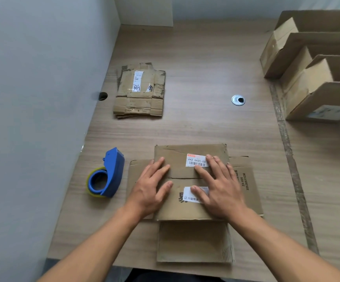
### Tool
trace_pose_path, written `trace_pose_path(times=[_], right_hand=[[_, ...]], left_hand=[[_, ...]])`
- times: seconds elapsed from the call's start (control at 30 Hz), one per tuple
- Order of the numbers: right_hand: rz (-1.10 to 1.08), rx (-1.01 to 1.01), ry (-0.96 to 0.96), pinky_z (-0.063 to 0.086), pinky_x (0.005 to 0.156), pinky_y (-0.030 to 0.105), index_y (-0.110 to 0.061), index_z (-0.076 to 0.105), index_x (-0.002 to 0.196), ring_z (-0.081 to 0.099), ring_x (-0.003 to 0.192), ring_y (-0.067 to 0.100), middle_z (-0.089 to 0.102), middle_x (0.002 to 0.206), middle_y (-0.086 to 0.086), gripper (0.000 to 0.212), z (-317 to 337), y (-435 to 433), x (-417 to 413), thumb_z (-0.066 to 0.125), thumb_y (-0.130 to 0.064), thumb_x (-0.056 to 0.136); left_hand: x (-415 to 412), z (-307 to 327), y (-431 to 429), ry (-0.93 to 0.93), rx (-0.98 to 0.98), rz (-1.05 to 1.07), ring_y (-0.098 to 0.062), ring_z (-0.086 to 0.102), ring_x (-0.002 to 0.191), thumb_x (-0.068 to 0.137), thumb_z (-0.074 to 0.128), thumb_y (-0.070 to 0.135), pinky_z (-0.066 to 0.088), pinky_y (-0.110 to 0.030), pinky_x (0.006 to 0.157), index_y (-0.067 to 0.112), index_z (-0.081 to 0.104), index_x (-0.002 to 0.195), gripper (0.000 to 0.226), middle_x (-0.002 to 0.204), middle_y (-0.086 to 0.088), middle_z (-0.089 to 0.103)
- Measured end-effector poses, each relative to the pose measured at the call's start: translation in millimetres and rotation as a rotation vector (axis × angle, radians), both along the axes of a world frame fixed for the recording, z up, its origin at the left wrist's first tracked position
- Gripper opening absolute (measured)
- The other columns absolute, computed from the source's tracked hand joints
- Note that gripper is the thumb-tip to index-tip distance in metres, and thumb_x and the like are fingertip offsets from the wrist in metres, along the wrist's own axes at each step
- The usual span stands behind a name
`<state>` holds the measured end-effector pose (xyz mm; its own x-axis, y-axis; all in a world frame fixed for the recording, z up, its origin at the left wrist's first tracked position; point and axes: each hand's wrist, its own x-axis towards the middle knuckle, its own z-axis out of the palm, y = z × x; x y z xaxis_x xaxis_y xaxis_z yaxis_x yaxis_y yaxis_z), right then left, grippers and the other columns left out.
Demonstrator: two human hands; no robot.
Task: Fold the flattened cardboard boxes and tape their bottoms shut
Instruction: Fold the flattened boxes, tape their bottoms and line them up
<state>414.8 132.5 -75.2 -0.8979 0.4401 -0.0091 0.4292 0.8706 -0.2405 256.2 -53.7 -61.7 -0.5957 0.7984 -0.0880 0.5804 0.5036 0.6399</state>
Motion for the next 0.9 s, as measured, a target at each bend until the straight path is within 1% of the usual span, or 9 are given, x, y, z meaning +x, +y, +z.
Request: trace_pose_path(times=[0.07,0.13,0.23,0.33,0.43,0.5,0.6,0.77,0.9], right_hand=[[-0.001,0.005,0.013,0.015,0.117,0.044,-0.039,0.048,0.139,0.029,0.145,0.024,0.038,0.157,0.006,0.059,-0.8,-0.4,0.0,0.038,-0.068,0.089],[0.0,0.012,0.033,0.015,0.117,0.043,-0.041,0.047,0.139,0.028,0.145,0.024,0.037,0.157,0.006,0.058,-1.7,0.4,0.3,0.038,-0.067,0.089],[0.003,0.017,0.041,0.016,0.117,0.043,-0.041,0.049,0.139,0.031,0.145,0.026,0.037,0.157,0.007,0.057,-1.8,0.4,0.0,0.037,-0.067,0.089],[-0.005,0.029,0.054,0.018,0.117,0.045,-0.039,0.051,0.137,0.032,0.143,0.027,0.039,0.156,0.008,0.057,-1.3,0.8,-0.6,0.037,-0.066,0.089],[-0.002,0.056,0.057,0.019,0.116,0.047,-0.035,0.055,0.137,0.032,0.143,0.028,0.039,0.155,0.01,0.058,-2.5,-1.0,0.4,0.038,-0.065,0.089],[-0.001,0.08,0.055,0.02,0.115,0.049,-0.033,0.058,0.136,0.034,0.143,0.03,0.04,0.155,0.012,0.059,-3.7,-2.6,0.1,0.038,-0.064,0.089],[-0.008,0.086,0.039,0.019,0.115,0.051,-0.032,0.059,0.136,0.032,0.144,0.03,0.039,0.156,0.011,0.061,-3.7,-3.2,-1.1,0.037,-0.065,0.089],[-0.012,0.082,-0.002,0.012,0.117,0.049,-0.035,0.055,0.138,0.024,0.146,0.028,0.035,0.157,0.01,0.063,-1.7,-3.3,-2.7,0.035,-0.068,0.089],[-0.016,0.079,0.001,0.012,0.116,0.048,-0.037,0.054,0.136,0.025,0.145,0.028,0.036,0.157,0.009,0.059,-1.0,-2.7,-3.7,0.035,-0.069,0.09]], left_hand=[[-13.4,6.1,-11.1,0.036,0.052,0.125,-0.015,0.032,0.142,0.09,0.041,0.058,0.026,-0.03,0.115,0.022,0.047,0.145,0.066,0.153,0.004,0.039],[-31.1,8.2,-28.4,0.203,0.018,0.299,-0.023,0.042,0.132,0.091,0.05,0.051,0.034,-0.035,0.11,0.021,0.046,0.145,0.062,0.145,-0.002,0.047],[-56.3,9.8,-52.3,0.365,-0.386,0.515,-0.035,0.043,0.121,0.09,0.061,0.048,0.039,-0.046,0.101,0.03,0.029,0.152,0.072,0.139,-0.012,0.044],[-73.1,1.1,-63.6,0.213,-0.71,0.536,-0.034,0.046,0.121,0.094,0.049,0.057,0.041,-0.045,0.098,0.042,0.005,0.155,0.077,0.135,-0.014,0.046],[-73.9,-16.6,-64.0,0.136,-0.634,0.51,-0.031,0.059,0.1,0.1,0.045,0.044,0.047,-0.044,0.084,0.037,-0.01,0.156,0.078,0.115,-0.012,0.059],[-71.5,-21.2,-58.5,0.112,-0.548,0.519,-0.03,0.056,0.089,0.102,0.046,0.03,0.049,-0.044,0.077,0.028,-0.01,0.157,0.079,0.108,-0.015,0.061],[-73.4,-1.7,-46.5,-0.004,-0.408,0.589,-0.034,0.053,0.096,0.099,0.047,0.02,0.04,-0.038,0.077,0.026,0.0,0.158,0.075,0.118,-0.021,0.06],[-52.9,62.0,-28.8,0.038,-0.156,0.379,-0.034,0.056,0.083,0.091,0.054,0.026,0.045,-0.039,0.074,0.039,0.017,0.152,0.072,0.1,-0.007,0.059],[-27.4,90.4,-11.9,0.101,-0.134,0.157,-0.031,0.057,0.076,0.081,0.049,0.038,0.049,-0.04,0.07,0.044,0.02,0.148,0.073,0.095,0.0,0.06]])
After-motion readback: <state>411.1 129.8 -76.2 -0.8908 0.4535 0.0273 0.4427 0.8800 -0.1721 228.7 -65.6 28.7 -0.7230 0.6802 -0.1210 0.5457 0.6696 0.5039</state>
